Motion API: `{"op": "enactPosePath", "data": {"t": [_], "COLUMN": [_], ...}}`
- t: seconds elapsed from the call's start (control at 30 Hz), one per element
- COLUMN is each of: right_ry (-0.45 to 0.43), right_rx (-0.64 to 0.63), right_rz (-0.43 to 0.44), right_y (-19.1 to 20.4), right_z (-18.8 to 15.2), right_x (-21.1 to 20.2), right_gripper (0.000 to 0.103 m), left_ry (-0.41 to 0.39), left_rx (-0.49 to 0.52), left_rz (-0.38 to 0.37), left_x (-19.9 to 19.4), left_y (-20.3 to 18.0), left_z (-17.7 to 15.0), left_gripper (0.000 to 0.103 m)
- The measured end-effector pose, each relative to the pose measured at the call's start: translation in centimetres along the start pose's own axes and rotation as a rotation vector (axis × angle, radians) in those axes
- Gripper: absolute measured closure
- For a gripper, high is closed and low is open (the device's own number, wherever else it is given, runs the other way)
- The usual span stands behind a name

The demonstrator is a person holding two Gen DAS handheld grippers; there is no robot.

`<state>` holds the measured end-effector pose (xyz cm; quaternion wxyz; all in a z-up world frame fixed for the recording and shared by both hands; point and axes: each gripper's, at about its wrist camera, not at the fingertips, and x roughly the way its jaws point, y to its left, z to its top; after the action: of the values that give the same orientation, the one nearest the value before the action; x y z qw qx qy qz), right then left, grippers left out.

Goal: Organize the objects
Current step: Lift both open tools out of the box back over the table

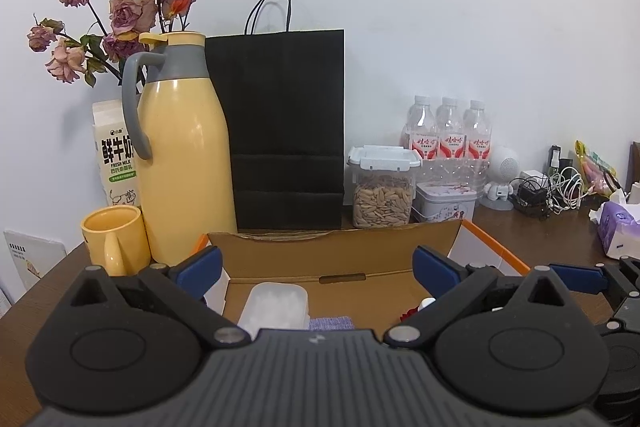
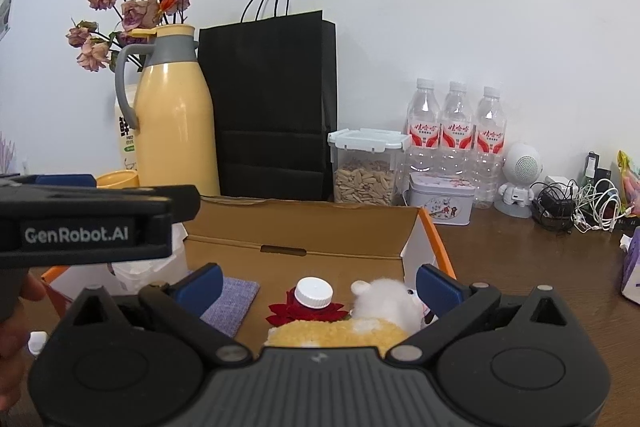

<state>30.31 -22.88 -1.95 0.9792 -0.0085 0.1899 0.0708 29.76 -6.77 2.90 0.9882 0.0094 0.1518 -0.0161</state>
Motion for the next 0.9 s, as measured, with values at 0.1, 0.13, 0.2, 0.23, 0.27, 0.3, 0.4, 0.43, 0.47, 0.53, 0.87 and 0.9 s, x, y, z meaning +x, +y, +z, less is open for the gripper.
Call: {"op": "enactPosePath", "data": {"t": [0.1,0.13,0.2,0.23,0.27,0.3,0.4,0.43,0.47,0.53,0.87,0.9], "right_ry": [-0.005,-0.007,-0.013,-0.018,-0.023,-0.028,-0.042,-0.046,-0.048,-0.045,-0.004,0.008], "right_rx": [0.000,-0.001,-0.007,-0.010,-0.014,-0.018,-0.033,-0.038,-0.042,-0.047,-0.042,-0.041], "right_rz": [-0.002,-0.002,-0.004,-0.005,-0.007,-0.009,-0.010,-0.012,-0.011,-0.011,-0.016,-0.018], "right_y": [0.0,0.0,-0.1,-0.1,-0.1,-0.2,-0.4,-0.4,-0.5,-0.8,-2.2,-2.4], "right_z": [0.0,0.0,0.0,0.0,0.0,0.0,-0.1,-0.2,-0.3,-0.6,-3.0,-3.3], "right_x": [-0.3,-0.5,-1.0,-1.4,-1.8,-2.2,-3.6,-4.0,-4.4,-5.2,-8.0,-8.2], "right_gripper": [0.000,0.000,0.000,0.000,0.000,0.000,0.000,0.000,0.000,0.000,0.000,0.000], "left_ry": [-0.011,-0.015,-0.032,-0.044,-0.056,-0.063,-0.080,-0.079,-0.077,-0.073,-0.026,-0.015], "left_rx": [-0.015,-0.022,-0.031,-0.034,-0.035,-0.034,-0.042,-0.043,-0.038,-0.030,-0.031,-0.032], "left_rz": [-0.002,-0.001,-0.011,-0.014,-0.015,-0.016,-0.009,-0.009,-0.012,-0.008,-0.014,-0.008], "left_x": [-0.5,-0.7,-1.4,-1.9,-2.4,-2.8,-4.1,-4.6,-4.9,-5.7,-9.2,-9.3], "left_y": [0.3,0.4,0.7,0.8,1.0,1.1,1.5,1.6,1.7,1.9,4.3,4.7], "left_z": [0.2,0.3,0.5,0.6,0.7,0.8,0.8,0.7,0.5,0.2,-2.6,-3.0], "left_gripper": [0.000,0.000,0.000,0.000,0.000,0.000,0.000,0.000,0.000,0.000,0.000,0.000]}}
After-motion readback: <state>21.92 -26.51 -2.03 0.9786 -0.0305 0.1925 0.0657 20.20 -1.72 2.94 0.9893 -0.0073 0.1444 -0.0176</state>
